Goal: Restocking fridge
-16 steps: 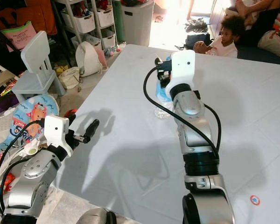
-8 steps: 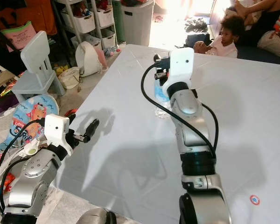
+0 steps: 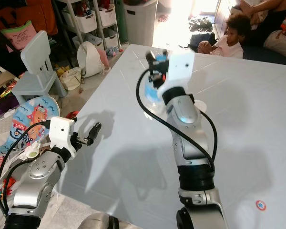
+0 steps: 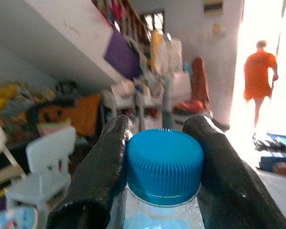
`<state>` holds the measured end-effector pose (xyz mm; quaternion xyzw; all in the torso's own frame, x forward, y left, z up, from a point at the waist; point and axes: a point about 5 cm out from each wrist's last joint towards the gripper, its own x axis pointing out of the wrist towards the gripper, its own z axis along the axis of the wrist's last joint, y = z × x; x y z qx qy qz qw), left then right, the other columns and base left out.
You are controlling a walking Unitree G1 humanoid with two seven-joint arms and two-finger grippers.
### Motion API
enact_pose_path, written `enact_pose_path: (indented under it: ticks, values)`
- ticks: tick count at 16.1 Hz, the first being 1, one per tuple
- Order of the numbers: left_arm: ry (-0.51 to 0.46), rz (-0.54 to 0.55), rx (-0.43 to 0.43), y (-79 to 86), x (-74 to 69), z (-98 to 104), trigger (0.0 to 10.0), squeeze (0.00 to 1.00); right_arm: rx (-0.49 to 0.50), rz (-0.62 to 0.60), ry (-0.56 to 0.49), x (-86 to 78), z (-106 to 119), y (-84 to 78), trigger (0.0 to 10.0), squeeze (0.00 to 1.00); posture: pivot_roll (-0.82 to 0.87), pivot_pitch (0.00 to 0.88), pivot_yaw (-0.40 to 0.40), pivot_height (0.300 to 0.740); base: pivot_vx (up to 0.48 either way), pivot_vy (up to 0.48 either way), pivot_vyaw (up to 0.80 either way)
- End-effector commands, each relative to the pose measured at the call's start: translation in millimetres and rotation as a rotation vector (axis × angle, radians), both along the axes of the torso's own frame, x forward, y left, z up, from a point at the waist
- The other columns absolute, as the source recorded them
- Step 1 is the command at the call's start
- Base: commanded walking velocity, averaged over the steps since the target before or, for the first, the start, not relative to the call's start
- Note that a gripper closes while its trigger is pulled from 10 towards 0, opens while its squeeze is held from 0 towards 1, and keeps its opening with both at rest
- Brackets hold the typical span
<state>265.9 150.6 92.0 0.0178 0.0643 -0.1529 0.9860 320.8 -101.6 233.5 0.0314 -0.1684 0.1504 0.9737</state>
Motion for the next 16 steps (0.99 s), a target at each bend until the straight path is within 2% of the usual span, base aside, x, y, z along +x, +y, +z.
enact_pose_path:
  ticks: [1,3,7,16]
  values:
    - [-0.003,0.018,0.013,0.3,3.8,0,10.0,0.0,0.031,0.081,-0.088,-12.4,15,11.5,10.0,0.0,0.04,0.0,0.025,0.74,-0.352,0.0,0.0]
    - [-0.007,0.025,0.009,-0.2,5.0,0,10.0,0.0,0.04,0.116,-0.095,-18.5,13,16.1,10.0,0.0,0.04,0.0,0.022,0.74,-0.356,0.0,0.0]
    - [-0.006,0.035,0.007,-2.2,5.8,-2,10.0,0.0,0.025,0.108,-0.073,-24.6,5,17.7,10.0,0.0,0.03,0.0,0.015,0.74,-0.369,0.0,0.0]
    - [-0.017,0.044,0.001,-4.5,9.2,-3,10.0,0.0,0.019,0.052,-0.011,-24.5,-5,6.5,10.0,0.0,0.03,0.0,0.008,0.74,-0.37,0.0,0.0]
